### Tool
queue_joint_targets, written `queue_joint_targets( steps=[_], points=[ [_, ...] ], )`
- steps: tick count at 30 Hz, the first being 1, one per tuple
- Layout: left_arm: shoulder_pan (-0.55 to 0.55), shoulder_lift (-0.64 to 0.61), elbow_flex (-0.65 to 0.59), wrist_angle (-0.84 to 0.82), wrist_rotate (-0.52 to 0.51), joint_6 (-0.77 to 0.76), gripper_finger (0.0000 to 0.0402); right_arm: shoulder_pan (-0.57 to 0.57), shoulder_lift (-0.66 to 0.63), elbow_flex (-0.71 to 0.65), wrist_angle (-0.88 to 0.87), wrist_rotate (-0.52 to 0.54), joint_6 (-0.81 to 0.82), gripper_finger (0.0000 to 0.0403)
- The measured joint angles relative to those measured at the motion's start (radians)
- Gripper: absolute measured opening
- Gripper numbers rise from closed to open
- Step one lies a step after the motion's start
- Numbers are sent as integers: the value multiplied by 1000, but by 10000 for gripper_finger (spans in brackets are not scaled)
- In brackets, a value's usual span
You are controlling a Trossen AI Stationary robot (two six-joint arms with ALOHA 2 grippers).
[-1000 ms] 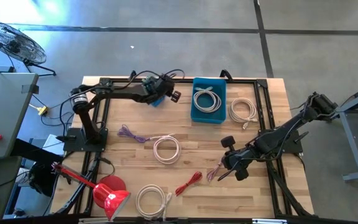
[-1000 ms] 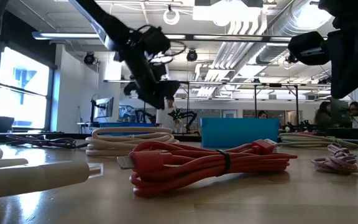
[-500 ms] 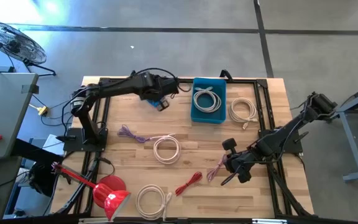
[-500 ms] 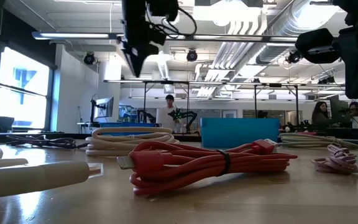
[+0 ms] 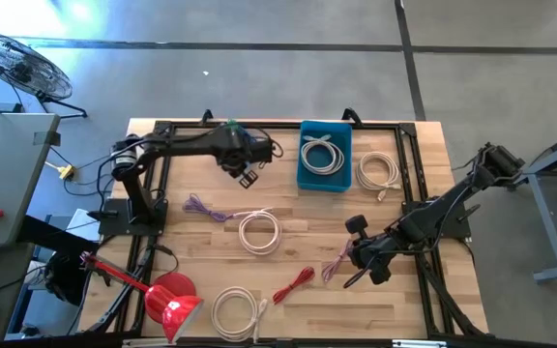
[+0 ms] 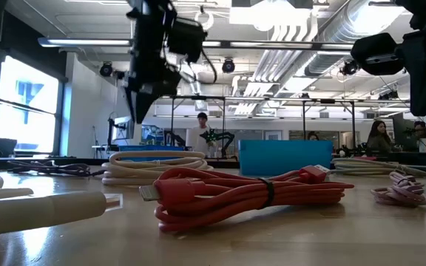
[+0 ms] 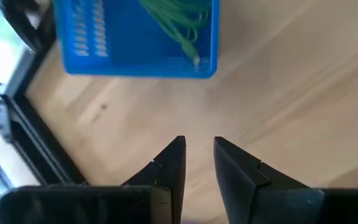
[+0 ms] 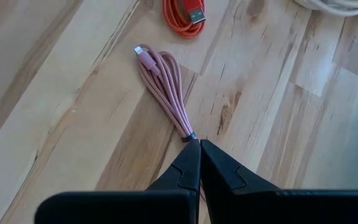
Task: Pick & Place USB Port
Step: Adjust the blue bin
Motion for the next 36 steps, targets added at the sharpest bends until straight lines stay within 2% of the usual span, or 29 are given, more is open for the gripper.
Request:
queue_joint_targets(
  steps=[5, 11, 21, 33, 36],
  points=[
    [11, 0, -147, 123, 21, -42, 79, 0, 0, 0, 2, -1, 9, 1],
    [52, 0, -233, 224, 22, -45, 79, 0, 0, 0, 6, -1, 7, 1],
    [135, 4, -251, 368, 17, -17, 79, 0, 0, 0, 7, -1, 7, 1],
    [183, 125, -248, 523, 59, 35, 79, 0, 0, 0, 4, -1, 7, 2],
    [183, 130, -249, 551, 42, 36, 79, 0, 0, 0, 1, -1, 7, 1]
  ],
)
